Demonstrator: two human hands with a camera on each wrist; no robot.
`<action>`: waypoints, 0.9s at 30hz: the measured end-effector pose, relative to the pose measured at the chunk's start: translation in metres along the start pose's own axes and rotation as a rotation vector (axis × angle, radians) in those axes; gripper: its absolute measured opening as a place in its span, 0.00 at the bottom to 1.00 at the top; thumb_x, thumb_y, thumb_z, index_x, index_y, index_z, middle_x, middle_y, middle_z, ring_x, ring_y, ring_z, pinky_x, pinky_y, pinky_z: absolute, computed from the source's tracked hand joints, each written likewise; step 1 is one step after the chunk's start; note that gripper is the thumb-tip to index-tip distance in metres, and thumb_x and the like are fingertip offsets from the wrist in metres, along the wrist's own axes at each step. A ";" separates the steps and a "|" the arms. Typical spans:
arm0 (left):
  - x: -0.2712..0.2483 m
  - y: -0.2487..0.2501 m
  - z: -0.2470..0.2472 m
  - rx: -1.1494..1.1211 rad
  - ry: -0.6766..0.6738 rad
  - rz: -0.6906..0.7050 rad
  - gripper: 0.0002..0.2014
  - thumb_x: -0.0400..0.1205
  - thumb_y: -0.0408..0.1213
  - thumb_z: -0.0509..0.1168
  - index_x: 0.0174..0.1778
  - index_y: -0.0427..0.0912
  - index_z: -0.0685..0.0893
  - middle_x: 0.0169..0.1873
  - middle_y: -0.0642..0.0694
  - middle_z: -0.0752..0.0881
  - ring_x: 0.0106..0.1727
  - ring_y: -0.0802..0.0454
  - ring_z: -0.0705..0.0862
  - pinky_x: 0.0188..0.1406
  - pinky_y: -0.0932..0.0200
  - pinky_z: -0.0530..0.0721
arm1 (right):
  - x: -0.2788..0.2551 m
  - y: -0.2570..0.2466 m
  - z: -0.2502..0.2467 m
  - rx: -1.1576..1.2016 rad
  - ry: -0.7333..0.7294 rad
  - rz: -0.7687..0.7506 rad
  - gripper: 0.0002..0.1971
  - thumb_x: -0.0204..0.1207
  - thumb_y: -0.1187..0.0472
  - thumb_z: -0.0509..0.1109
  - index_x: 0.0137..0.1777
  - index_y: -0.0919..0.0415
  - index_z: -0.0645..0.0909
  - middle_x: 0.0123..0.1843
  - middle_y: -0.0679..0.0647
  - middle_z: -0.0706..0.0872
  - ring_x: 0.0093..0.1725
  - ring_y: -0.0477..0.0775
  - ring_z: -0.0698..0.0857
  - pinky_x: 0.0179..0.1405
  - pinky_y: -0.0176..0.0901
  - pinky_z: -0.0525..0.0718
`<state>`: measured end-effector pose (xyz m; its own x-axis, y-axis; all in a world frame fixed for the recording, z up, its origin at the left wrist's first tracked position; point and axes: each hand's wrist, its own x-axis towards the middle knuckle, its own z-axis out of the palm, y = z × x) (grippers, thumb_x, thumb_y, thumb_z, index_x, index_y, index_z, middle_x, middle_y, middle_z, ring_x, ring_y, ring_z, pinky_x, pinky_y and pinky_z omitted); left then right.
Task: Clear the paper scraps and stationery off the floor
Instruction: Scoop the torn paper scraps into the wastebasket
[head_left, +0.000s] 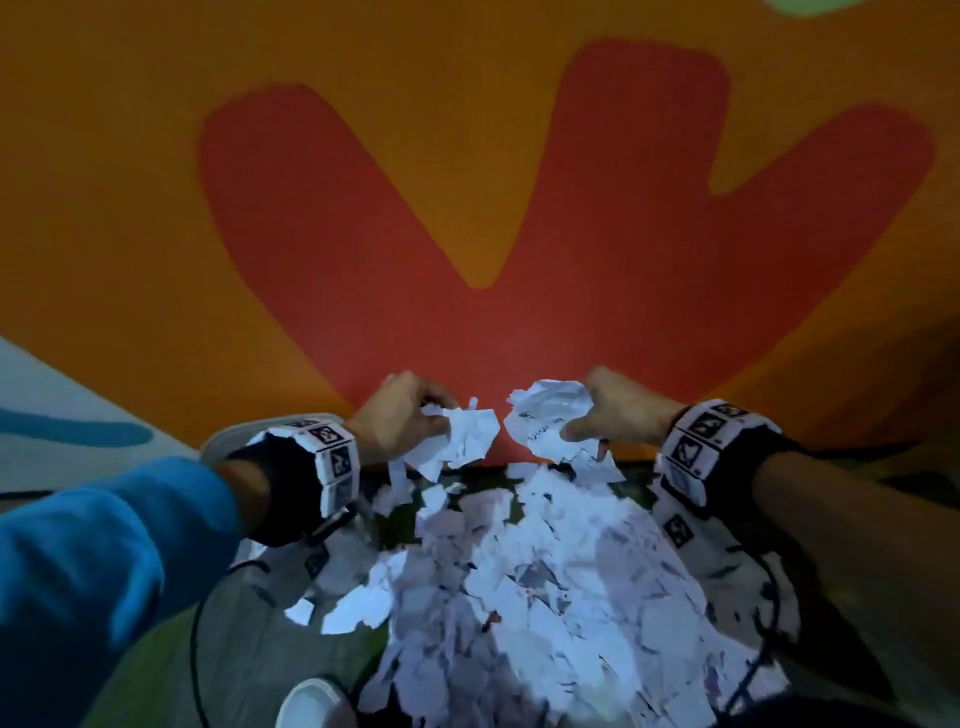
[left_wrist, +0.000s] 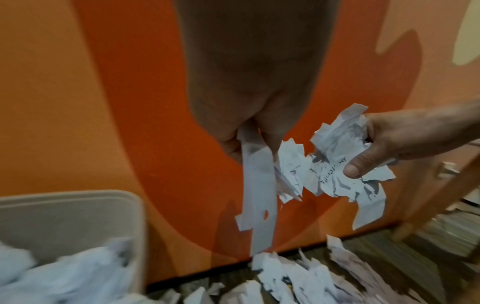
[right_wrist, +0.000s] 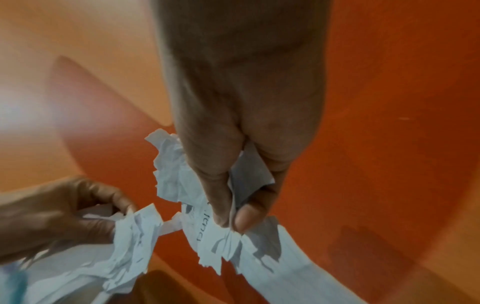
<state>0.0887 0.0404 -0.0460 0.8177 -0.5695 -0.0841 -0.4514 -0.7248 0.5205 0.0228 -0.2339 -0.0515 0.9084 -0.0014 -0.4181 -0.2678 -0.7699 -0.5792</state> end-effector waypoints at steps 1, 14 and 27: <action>-0.009 -0.012 -0.018 0.005 0.023 -0.028 0.09 0.79 0.36 0.75 0.54 0.41 0.92 0.54 0.48 0.91 0.53 0.56 0.85 0.57 0.63 0.80 | 0.003 -0.026 0.000 -0.030 -0.004 -0.030 0.18 0.74 0.62 0.78 0.32 0.59 0.70 0.20 0.47 0.70 0.14 0.40 0.76 0.17 0.38 0.70; -0.115 -0.192 -0.072 -0.153 0.317 -0.539 0.10 0.75 0.35 0.78 0.51 0.42 0.91 0.43 0.45 0.88 0.43 0.50 0.83 0.44 0.61 0.77 | 0.071 -0.241 0.123 -0.028 -0.214 -0.200 0.25 0.76 0.64 0.77 0.68 0.67 0.69 0.43 0.64 0.88 0.30 0.56 0.91 0.22 0.44 0.84; -0.116 -0.224 -0.055 -0.618 0.178 -0.704 0.11 0.77 0.37 0.73 0.53 0.37 0.87 0.38 0.41 0.87 0.38 0.43 0.85 0.34 0.55 0.81 | 0.110 -0.256 0.225 -0.011 -0.379 -0.101 0.32 0.75 0.53 0.78 0.77 0.55 0.71 0.50 0.50 0.85 0.41 0.54 0.87 0.30 0.44 0.86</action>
<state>0.1150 0.2898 -0.1060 0.8951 0.0235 -0.4452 0.3922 -0.5163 0.7613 0.1188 0.1068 -0.1066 0.7468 0.3089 -0.5890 -0.1777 -0.7607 -0.6243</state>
